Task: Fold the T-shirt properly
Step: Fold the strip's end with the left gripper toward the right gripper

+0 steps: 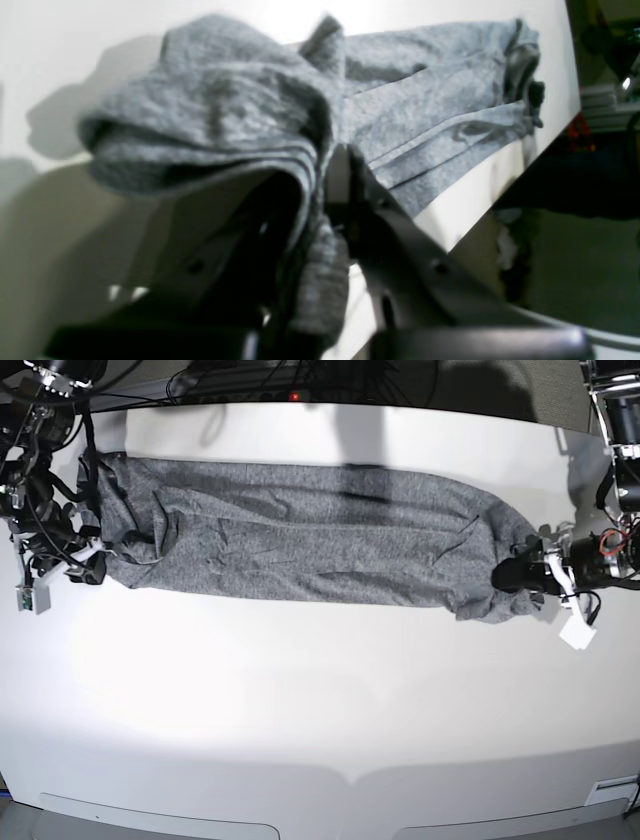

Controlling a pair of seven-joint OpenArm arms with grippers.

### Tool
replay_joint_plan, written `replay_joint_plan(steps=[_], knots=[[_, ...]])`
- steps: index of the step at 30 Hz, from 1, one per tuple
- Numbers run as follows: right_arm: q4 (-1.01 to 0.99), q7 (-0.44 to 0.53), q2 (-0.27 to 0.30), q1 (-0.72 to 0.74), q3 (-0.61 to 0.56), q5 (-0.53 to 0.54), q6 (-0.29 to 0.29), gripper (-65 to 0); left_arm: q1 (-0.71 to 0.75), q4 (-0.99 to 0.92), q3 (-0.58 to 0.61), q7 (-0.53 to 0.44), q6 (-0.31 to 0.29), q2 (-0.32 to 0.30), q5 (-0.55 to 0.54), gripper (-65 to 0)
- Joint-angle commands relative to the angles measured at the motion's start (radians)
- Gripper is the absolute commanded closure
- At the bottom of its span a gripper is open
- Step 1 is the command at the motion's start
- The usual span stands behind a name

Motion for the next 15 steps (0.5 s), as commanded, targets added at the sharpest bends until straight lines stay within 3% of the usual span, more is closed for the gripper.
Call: replay_joint_plan(steps=[1,5,8,15], knots=[[0.017,0.019,0.017,0.011,0.006,0.009,0.010,-15.2,-0.007,0.033,-0.005,-0.003,-0.001,-0.003,-0.026,0.0],[0.017,0.014,0.014,0.011,0.006,0.035,0.010,-15.2,0.027,0.077,-0.005,-0.002,0.008,0.061,0.000,0.0],[0.017,0.003,0.014,0.011,0.006,0.061,0.010,-15.2,0.034,0.085,-0.005,-0.005,0.039,0.135,0.052,0.0],[0.017,0.000,0.014,0.011,0.006,0.061,0.011,-15.2,0.034,0.086,-0.005,-0.009,0.042,0.302,0.079,0.0]])
